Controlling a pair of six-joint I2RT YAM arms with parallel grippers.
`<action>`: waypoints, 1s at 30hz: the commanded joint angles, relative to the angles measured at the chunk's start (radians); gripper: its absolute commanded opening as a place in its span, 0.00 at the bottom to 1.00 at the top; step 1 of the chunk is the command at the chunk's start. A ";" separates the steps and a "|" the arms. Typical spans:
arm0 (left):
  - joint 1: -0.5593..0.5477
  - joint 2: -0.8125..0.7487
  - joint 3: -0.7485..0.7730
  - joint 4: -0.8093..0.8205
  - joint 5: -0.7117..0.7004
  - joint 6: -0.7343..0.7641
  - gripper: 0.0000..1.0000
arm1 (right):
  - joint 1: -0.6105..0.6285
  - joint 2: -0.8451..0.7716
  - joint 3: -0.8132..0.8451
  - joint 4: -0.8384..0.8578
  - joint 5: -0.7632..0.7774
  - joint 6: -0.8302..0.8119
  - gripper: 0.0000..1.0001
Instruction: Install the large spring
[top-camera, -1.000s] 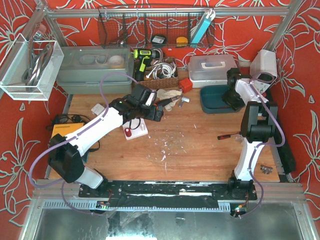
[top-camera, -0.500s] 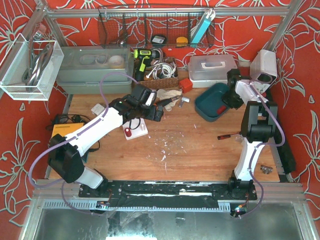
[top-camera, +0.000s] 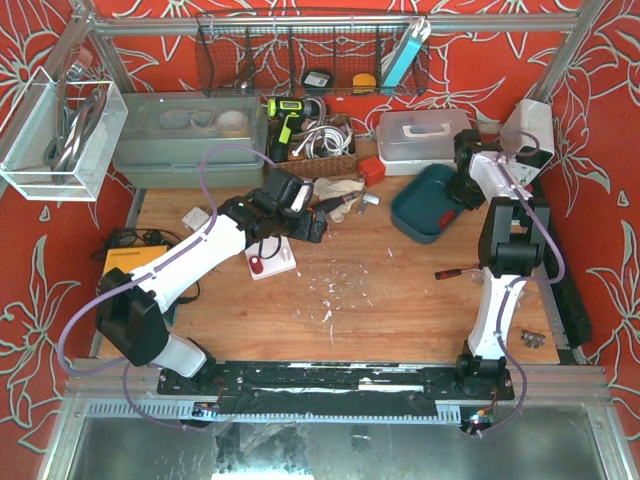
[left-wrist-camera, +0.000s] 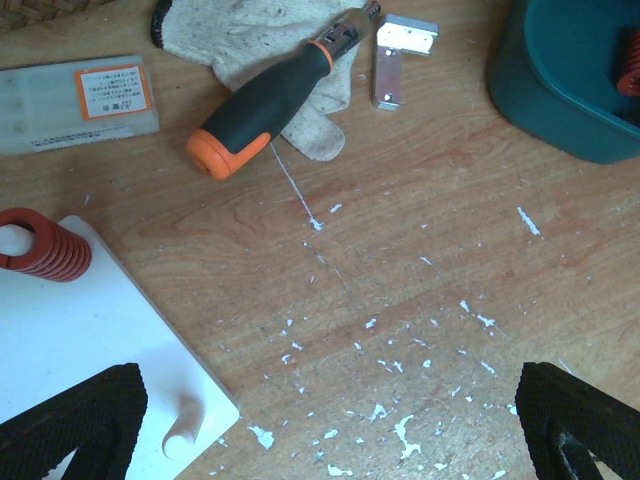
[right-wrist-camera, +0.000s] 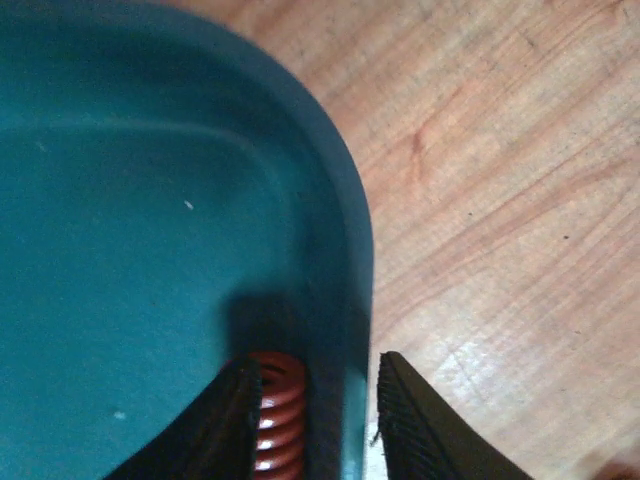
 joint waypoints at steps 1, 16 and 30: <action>-0.005 -0.013 0.025 0.004 -0.011 0.011 1.00 | -0.006 0.048 0.133 -0.146 0.037 -0.010 0.42; -0.005 -0.030 0.013 0.012 0.002 0.005 1.00 | 0.077 -0.025 0.082 -0.106 -0.071 0.131 0.54; -0.006 -0.027 0.007 0.013 -0.001 0.010 1.00 | 0.106 0.147 0.123 -0.136 -0.003 0.211 0.57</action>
